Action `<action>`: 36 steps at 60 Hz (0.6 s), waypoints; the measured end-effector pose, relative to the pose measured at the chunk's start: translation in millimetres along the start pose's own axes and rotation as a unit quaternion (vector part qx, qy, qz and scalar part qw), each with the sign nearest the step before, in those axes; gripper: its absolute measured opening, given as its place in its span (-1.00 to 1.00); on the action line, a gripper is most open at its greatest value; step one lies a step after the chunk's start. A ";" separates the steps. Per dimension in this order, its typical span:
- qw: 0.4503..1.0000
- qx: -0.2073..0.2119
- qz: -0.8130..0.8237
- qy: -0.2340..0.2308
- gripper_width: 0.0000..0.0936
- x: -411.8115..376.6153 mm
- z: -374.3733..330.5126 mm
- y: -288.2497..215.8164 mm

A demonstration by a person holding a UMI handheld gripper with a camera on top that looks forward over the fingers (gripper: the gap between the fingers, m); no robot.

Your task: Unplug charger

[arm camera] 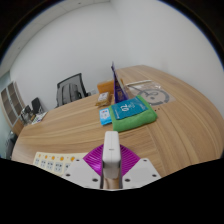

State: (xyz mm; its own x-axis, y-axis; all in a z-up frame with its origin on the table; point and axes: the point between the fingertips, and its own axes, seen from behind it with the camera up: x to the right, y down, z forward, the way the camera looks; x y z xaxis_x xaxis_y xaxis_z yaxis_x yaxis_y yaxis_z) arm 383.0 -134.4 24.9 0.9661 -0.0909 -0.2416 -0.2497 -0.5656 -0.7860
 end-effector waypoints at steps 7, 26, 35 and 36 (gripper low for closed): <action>1.000 -0.001 0.017 0.010 -0.24 17.8 -3.4 -4.6; 0.989 -0.039 -0.094 0.107 0.83 65.5 -34.0 -8.9; 0.979 -0.058 -0.136 0.137 0.83 42.4 -80.7 -22.4; 0.979 -0.056 -0.138 0.139 0.83 37.5 -86.4 -24.1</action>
State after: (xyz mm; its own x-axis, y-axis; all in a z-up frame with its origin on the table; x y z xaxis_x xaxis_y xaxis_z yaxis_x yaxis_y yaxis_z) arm 430.9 -195.0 83.9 0.9801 -0.1331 0.1471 0.0162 -0.6855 -0.7279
